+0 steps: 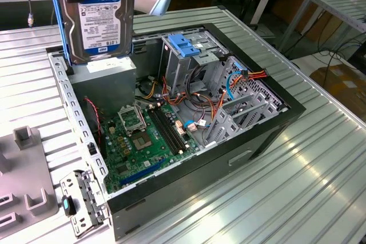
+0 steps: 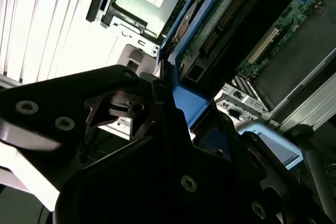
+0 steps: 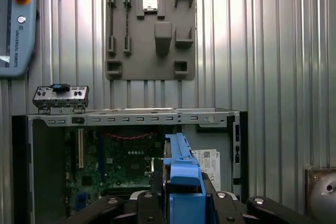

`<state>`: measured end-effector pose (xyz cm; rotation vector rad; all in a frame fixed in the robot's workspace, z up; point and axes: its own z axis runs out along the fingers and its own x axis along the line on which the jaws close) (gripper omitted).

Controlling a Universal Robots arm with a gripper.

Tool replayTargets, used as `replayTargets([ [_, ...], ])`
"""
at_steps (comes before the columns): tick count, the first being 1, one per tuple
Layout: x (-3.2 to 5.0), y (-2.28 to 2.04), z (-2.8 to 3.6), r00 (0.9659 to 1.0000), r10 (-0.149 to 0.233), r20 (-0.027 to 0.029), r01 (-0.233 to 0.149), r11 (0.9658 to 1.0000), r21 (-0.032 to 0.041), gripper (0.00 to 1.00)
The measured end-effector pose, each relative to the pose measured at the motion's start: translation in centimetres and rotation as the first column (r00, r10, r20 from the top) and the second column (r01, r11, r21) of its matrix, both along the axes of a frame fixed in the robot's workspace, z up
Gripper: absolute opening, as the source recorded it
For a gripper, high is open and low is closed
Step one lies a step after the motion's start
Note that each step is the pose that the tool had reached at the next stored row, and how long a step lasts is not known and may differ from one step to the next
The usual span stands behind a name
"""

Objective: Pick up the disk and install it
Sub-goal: 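Pick up the disk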

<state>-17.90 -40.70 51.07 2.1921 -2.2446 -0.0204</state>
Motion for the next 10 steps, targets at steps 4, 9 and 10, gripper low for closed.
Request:
replayTargets([
  [4,0.6,-0.06,-0.15,1.0,-0.002,-0.0001,0.002,1.0,0.0,0.37],
  [9,2.2,-0.08,-0.34,1.0,-0.004,-0.0001,0.004,1.0,-0.0005,0.37],
  [10,2.66,-0.08,-0.37,1.0,-0.004,-0.0001,0.004,1.0,-0.0008,0.37],
])
